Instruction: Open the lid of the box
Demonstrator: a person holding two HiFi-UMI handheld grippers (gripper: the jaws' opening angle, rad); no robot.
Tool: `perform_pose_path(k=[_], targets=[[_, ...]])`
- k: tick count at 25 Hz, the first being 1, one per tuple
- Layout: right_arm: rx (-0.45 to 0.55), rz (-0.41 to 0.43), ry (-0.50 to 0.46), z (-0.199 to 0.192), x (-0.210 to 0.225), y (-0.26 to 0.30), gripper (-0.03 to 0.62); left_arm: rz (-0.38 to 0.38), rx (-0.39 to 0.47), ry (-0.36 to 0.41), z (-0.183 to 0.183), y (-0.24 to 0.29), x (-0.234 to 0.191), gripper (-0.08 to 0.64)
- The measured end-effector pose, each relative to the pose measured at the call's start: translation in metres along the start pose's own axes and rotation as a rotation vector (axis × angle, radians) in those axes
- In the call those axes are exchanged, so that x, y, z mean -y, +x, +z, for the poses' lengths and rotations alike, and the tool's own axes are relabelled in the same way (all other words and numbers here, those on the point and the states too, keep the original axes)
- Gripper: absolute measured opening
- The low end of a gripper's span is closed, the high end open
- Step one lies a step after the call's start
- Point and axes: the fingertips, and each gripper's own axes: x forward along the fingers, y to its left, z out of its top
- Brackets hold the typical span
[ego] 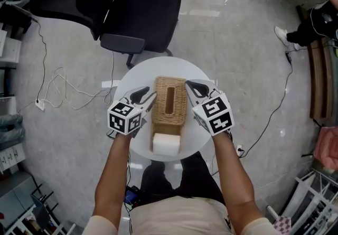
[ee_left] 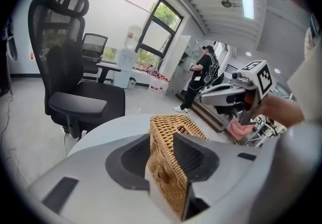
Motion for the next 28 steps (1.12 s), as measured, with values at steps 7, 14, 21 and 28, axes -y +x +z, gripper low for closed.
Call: perform_pose_path(k=[7,14,21,28], targets=[[-0.010,0.003,0.010,-0.005,-0.001,0.008,-0.008,-0.022,-0.013,-0.018,-0.007,0.004,-0.001,0.133],[-0.027,0.005,0.020,-0.012,-0.003,0.017,-0.008,-0.054,-0.006,-0.013,-0.006,0.005,-0.001,0.133],[-0.045,0.007,0.029,-0.018,-0.005,0.024,-0.008,-0.080,0.000,-0.004,-0.003,0.007,0.003,0.123],[-0.070,0.010,0.044,-0.031,-0.007,0.028,-0.008,-0.099,0.000,-0.014,-0.004,0.009,0.006,0.117]])
